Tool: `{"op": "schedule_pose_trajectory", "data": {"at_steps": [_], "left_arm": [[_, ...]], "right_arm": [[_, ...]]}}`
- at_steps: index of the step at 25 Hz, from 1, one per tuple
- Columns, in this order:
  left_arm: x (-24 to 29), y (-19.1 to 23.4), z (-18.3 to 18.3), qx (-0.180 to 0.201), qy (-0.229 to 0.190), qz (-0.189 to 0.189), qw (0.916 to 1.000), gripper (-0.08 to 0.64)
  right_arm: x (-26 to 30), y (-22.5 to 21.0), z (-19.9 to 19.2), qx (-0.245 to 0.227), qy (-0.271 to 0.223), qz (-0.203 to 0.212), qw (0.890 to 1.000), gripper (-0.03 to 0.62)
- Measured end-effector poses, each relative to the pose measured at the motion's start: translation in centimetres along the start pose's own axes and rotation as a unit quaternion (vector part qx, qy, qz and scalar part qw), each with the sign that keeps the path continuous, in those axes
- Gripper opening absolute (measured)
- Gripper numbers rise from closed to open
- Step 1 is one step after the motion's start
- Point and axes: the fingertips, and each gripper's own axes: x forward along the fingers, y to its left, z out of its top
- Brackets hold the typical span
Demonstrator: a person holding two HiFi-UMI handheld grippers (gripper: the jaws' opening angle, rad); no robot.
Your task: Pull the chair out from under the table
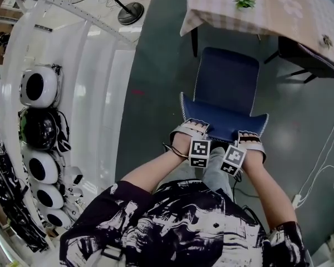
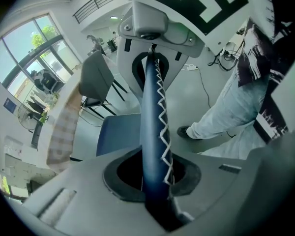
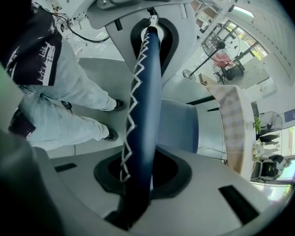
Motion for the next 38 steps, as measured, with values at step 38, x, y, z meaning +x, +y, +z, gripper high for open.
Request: {"op": "schedule_pose_trajectory", "data": {"at_steps": [38], "left_arm": [[-2.2,-12.5,2.2,-0.006,-0.007,-0.082,0.9966,0.095]], "right_arm": [[-3.6,12.7,0.4,0.009,-0.023,0.05,0.998,0.148]]}}
